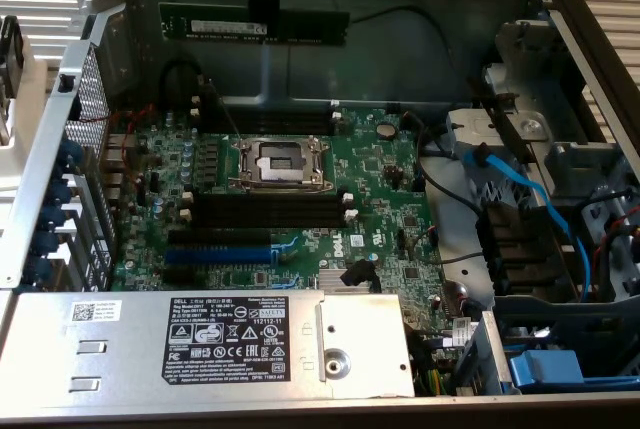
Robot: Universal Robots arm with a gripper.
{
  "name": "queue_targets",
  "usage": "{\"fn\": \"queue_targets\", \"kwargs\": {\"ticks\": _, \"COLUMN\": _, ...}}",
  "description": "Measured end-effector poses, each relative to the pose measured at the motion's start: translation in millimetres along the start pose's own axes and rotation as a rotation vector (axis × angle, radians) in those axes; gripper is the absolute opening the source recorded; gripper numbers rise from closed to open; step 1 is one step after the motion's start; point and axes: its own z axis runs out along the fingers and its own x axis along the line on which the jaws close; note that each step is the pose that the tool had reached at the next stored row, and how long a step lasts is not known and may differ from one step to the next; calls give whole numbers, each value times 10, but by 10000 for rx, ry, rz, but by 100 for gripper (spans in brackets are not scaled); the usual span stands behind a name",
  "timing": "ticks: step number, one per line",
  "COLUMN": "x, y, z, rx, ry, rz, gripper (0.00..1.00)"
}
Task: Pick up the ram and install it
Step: 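Insert the ram into the slot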
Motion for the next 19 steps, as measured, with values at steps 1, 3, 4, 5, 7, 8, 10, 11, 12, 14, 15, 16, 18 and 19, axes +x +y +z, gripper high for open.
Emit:
{"fn": "queue_targets", "kwargs": {"ticks": 1, "x": 1, "y": 0, "z": 19, "rx": 5, "ry": 0, "rz": 1, "gripper": 12}}
{"fn": "queue_targets", "kwargs": {"ticks": 3, "x": 3, "y": -1, "z": 53, "rx": 22, "ry": 1, "rz": 0, "gripper": 12}}
{"fn": "queue_targets", "kwargs": {"ticks": 4, "x": 3, "y": -1, "z": 60, "rx": 34, "ry": 2, "rz": -1, "gripper": 12}}
{"fn": "queue_targets", "kwargs": {"ticks": 5, "x": 3, "y": -1, "z": 63, "rx": 38, "ry": 17, "rz": -1, "gripper": 12}}
{"fn": "queue_targets", "kwargs": {"ticks": 7, "x": 4, "y": -1, "z": 76, "rx": 39, "ry": 39, "rz": -1, "gripper": 12}}
{"fn": "queue_targets", "kwargs": {"ticks": 8, "x": 7, "y": -1, "z": 95, "rx": 43, "ry": 39, "rz": -2, "gripper": 12}}
{"fn": "queue_targets", "kwargs": {"ticks": 10, "x": 13, "y": -2, "z": 130, "rx": 46, "ry": 38, "rz": 0, "gripper": 12}}
{"fn": "queue_targets", "kwargs": {"ticks": 11, "x": 16, "y": -2, "z": 149, "rx": 45, "ry": 39, "rz": 0, "gripper": 12}}
{"fn": "queue_targets", "kwargs": {"ticks": 12, "x": 19, "y": -3, "z": 167, "rx": 46, "ry": 39, "rz": -1, "gripper": 12}}
{"fn": "queue_targets", "kwargs": {"ticks": 14, "x": 26, "y": -4, "z": 203, "rx": 46, "ry": 39, "rz": 0, "gripper": 12}}
{"fn": "queue_targets", "kwargs": {"ticks": 15, "x": 30, "y": -5, "z": 220, "rx": 46, "ry": 39, "rz": -1, "gripper": 12}}
{"fn": "queue_targets", "kwargs": {"ticks": 16, "x": 35, "y": -6, "z": 239, "rx": 46, "ry": 38, "rz": -2, "gripper": 12}}
{"fn": "queue_targets", "kwargs": {"ticks": 18, "x": 61, "y": -9, "z": 274, "rx": 46, "ry": 39, "rz": -2, "gripper": 12}}
{"fn": "queue_targets", "kwargs": {"ticks": 19, "x": 79, "y": -14, "z": 290, "rx": 45, "ry": 41, "rz": -2, "gripper": 12}}
